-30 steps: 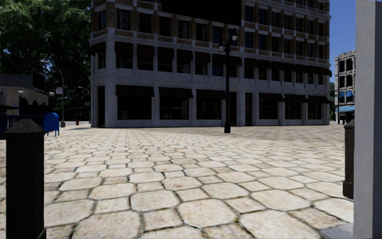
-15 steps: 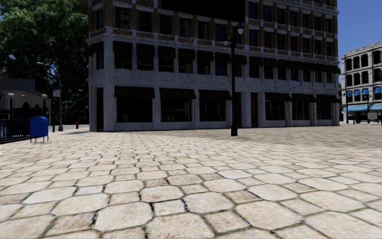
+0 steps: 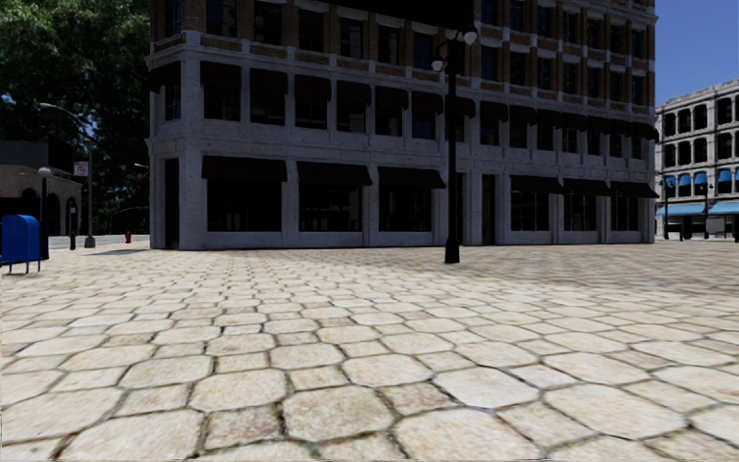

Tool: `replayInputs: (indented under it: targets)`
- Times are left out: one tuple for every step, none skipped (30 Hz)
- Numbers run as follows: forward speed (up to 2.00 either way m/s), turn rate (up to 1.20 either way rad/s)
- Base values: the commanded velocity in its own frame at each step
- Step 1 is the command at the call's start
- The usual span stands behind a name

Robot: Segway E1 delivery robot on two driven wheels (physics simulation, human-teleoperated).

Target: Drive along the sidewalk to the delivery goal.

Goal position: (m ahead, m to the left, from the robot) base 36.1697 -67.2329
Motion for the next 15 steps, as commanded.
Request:
replayInputs:
  targets:
    - [2.00,0.00]
    - [2.00,0.00]
    - [2.00,0.00]
    - [2.00,0.00]
    - [2.00,0.00]
    - [2.00,0.00]
    - [2.00,0.00]
    - [2.00,0.00]
    - [2.00,0.00]
    - [2.00,0.00]
    - [2.00,0.00]
    - [2.00,0.00]
    - [2.00,0.00]
    - [2.00,0.00]
    - [2.00,0.00]
